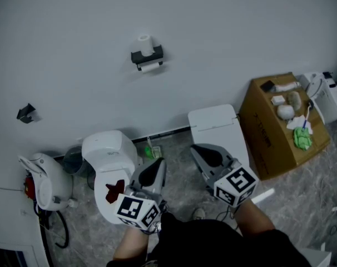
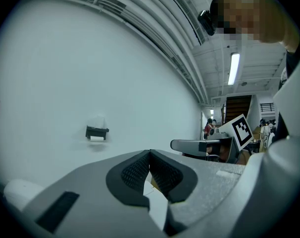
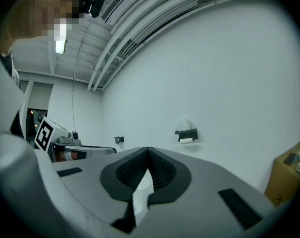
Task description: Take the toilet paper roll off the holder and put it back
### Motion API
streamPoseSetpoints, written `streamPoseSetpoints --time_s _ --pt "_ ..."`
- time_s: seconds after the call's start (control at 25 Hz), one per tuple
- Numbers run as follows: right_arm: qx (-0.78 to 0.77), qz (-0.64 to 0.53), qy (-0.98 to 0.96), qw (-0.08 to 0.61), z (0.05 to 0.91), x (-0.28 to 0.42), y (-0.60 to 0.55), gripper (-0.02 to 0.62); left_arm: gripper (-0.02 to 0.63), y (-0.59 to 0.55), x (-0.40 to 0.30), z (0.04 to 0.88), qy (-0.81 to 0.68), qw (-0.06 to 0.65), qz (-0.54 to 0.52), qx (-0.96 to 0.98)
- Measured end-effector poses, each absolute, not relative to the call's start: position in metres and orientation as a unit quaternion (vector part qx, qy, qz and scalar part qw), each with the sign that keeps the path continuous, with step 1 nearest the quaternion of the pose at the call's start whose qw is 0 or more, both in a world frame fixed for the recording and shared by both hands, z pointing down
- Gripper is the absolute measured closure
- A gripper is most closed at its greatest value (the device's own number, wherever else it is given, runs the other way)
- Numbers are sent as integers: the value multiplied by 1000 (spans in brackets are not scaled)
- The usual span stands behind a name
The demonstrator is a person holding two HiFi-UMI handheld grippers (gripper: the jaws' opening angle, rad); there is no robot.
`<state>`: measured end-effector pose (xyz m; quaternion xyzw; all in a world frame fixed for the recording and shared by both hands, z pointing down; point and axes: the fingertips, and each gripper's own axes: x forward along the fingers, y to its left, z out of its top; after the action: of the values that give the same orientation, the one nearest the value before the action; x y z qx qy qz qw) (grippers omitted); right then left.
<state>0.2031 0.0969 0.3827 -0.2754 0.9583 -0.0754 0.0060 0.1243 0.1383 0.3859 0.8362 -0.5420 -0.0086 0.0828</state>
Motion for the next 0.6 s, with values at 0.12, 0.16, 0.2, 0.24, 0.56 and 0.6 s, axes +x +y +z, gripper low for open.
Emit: streamPoseSetpoints --time_s 0.12,0.16,0.2,0.24,0.56,0.6 --pt "-276 -75 958 5 384 208 98 598 601 139 130 388 -541 83 -9 837" --pt "-277 -75 958 4 385 209 99 598 601 139 132 388 -540 83 -9 838" --pt "-277 -75 958 4 385 211 100 598 601 139 134 388 -539 83 -9 838" --pt "-278 -75 958 4 385 213 100 598 601 139 135 387 -538 82 -9 839" --pt "-284 -80 955 6 386 225 99 598 602 140 145 385 -534 80 -7 842" --pt "-285 -81 955 6 387 226 100 598 601 141 146 385 -534 80 -7 842"
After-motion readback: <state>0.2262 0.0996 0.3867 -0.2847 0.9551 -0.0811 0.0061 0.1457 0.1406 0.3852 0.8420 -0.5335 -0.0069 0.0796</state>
